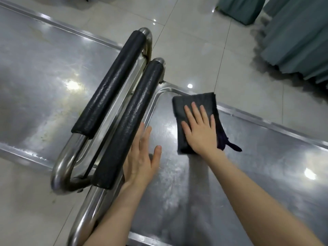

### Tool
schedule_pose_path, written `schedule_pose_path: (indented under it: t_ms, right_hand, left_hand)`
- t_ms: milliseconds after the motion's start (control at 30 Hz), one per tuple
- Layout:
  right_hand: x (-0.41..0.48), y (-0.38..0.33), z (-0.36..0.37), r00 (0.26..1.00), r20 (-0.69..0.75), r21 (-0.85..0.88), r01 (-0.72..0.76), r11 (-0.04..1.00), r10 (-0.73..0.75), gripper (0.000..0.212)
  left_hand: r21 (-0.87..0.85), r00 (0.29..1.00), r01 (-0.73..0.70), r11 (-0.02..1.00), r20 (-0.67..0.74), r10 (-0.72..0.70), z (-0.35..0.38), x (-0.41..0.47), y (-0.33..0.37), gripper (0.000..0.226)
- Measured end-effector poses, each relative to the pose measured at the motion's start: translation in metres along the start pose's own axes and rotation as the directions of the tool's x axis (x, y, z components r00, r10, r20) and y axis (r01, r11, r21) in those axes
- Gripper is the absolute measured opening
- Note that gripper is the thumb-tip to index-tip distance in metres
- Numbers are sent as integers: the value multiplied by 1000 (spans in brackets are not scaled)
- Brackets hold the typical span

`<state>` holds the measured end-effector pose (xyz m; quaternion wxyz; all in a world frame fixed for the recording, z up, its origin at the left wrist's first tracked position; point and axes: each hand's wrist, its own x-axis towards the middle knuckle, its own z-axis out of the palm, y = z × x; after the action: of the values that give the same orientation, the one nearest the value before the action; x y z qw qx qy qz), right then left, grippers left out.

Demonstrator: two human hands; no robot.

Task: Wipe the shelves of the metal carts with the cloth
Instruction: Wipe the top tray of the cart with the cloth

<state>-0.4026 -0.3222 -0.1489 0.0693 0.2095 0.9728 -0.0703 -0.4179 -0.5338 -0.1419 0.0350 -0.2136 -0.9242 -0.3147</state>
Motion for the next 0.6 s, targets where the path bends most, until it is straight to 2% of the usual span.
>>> schedule_pose_path:
  t_ms: [33, 67, 100, 200, 233, 300, 367, 433, 467, 533, 600]
  right_hand:
    - [11, -11, 1, 996, -16, 18, -92, 996, 92, 57]
    - [16, -24, 3, 993, -35, 29, -111, 993, 112, 57]
    - [13, -38, 7, 997, -45, 32, -63, 998, 64, 57]
    - [-28, -62, 17, 968, -61, 26, 246, 969, -244, 56]
    - [-46, -58, 20, 952, -65, 34, 303, 952, -301, 56]
    - [-81, -31, 27, 954, -70, 37, 294, 955, -291, 55]
    - [-113, 16, 29, 988, -56, 22, 143, 989, -142, 56]
    - [-131, 74, 23, 994, -55, 9, -95, 995, 96, 57]
    - [-134, 101, 17, 973, -42, 19, -228, 973, 229, 57]
    - [-123, 135, 6, 876, -8, 88, -479, 873, 481, 56]
    - [-98, 130, 2, 808, -13, 142, -582, 801, 590, 57]
  left_hand:
    - [12, 1000, -5, 1000, -5, 5, 2, 0, -2, 56]
    - [23, 1000, -6, 1000, -15, 6, 4, 0, -4, 56]
    - [30, 1000, -1, 1000, -24, 2, 5, 0, -6, 57]
    - [10, 999, 10, 1000, -46, -10, 6, -4, -9, 58]
    - [5, 998, 6, 1000, -57, -6, 6, -5, -9, 56]
    - [59, 998, -26, 998, -57, 30, 9, -5, -9, 52]
    - [133, 998, -54, 990, -21, 57, 14, -6, -6, 49]
    - [170, 997, -68, 983, 41, 62, 18, -5, 0, 49]
    - [174, 994, -91, 981, 77, 78, 20, -6, 5, 49]
    - [144, 984, -124, 982, 145, 103, 24, -10, 18, 48]
    - [86, 981, -97, 992, 175, 81, 28, -16, 32, 47]
